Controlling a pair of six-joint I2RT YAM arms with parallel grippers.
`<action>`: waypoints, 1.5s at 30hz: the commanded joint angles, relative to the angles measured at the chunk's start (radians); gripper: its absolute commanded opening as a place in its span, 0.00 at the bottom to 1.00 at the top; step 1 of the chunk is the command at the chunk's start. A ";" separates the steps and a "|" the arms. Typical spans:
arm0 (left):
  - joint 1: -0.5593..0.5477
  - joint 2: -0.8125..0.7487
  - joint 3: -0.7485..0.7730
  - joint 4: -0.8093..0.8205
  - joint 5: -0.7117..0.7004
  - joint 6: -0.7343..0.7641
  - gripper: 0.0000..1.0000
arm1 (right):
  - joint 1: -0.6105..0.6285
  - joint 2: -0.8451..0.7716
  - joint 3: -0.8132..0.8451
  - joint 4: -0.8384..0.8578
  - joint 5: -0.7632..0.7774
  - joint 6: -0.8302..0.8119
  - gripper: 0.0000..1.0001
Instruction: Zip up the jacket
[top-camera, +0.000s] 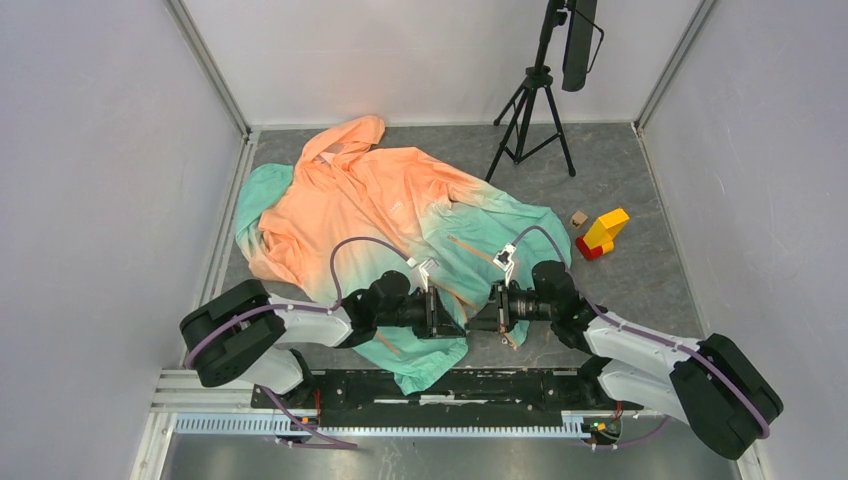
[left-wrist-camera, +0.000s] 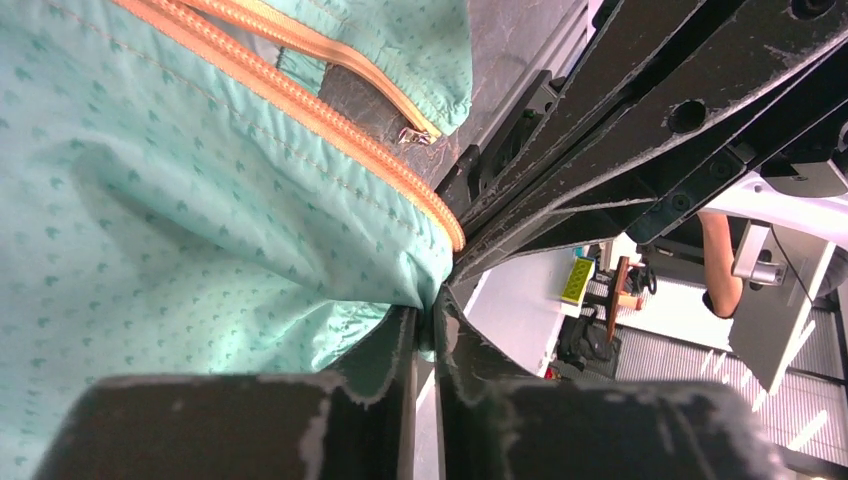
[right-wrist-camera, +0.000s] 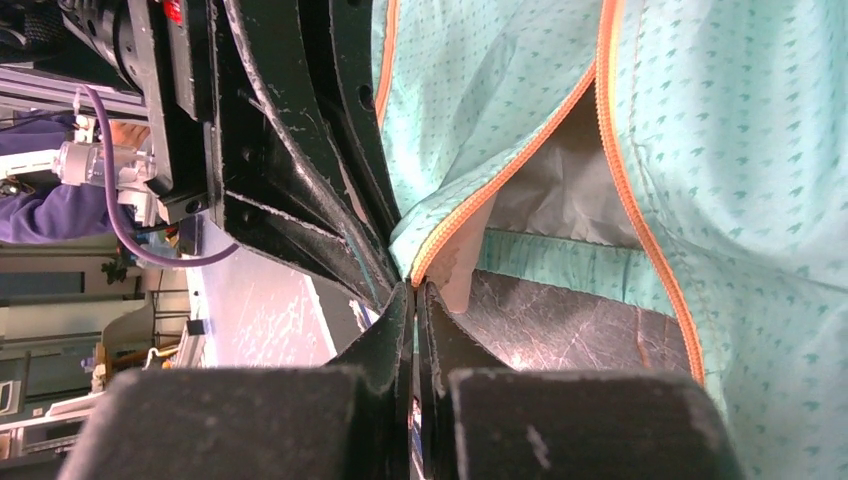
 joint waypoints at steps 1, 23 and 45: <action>-0.002 -0.020 0.007 -0.022 -0.034 0.050 0.08 | 0.001 -0.023 0.045 -0.073 0.026 -0.075 0.00; 0.000 -0.044 0.045 -0.222 -0.133 0.098 0.02 | 0.239 0.089 0.445 -0.983 0.854 -0.389 0.37; -0.001 -0.032 0.045 -0.187 -0.118 0.082 0.02 | 0.265 0.155 0.325 -0.890 0.787 -0.369 0.48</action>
